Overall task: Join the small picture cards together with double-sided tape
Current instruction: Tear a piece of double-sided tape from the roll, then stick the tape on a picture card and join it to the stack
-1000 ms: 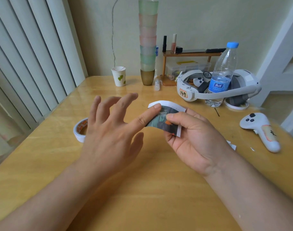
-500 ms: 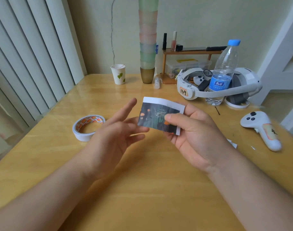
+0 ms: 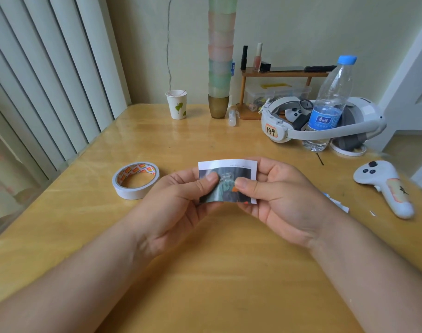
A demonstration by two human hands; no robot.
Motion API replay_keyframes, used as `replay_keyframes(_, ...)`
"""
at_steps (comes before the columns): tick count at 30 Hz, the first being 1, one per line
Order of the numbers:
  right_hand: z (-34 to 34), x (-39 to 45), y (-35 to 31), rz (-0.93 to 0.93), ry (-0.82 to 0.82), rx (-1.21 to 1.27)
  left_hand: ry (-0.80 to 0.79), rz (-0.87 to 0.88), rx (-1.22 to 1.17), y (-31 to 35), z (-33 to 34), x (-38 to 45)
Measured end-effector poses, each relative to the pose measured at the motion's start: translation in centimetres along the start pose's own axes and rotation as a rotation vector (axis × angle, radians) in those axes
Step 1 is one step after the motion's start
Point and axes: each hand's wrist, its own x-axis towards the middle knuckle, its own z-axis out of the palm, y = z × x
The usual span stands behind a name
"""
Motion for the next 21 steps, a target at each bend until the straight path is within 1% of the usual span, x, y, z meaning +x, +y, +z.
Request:
replay_keyframes(3, -0.4, 0.4, 0.1, 0.019, 0.022, -0.019, 0.023, -0.023, -0.013, -0.2, -0.1, 0.2)
replay_keyframes(6, -0.9, 0.7, 0.2, 0.018, 0.068, -0.118, 0.056, -0.013, 0.055, -0.3, -0.1, 0.5)
replay_keyframes(7, -1.3, 0.9, 0.3, -0.007, 0.097, -0.227, 0.072, -0.004, 0.077, -0.4, -0.1, 0.5)
replay_keyframes(10, -2.5, 1.0, 0.2, -0.133, 0.174, -0.765, 0.111, 0.043, 0.133, -0.8, -0.2, 0.8)
replay_keyframes(11, -2.9, 0.9, -0.2, -0.145, 0.188, -0.859, 0.120, 0.059, 0.162, -0.9, -0.3, 0.9)
replay_keyframes(18, -6.8, -0.1, -4.0, -0.222, 0.349, -1.026, 0.149, 0.060, 0.248, -2.3, 0.2, 2.1)
replay_keyframes(20, -8.6, -0.3, -4.6, -0.160, 0.409, -1.145, 0.164, 0.048, 0.255, -2.5, 0.3, 2.5)
replay_keyframes(21, -9.4, -0.5, -4.9, -0.092, 0.417, -1.221, 0.169, 0.034, 0.268, -2.5, 0.4, 2.6)
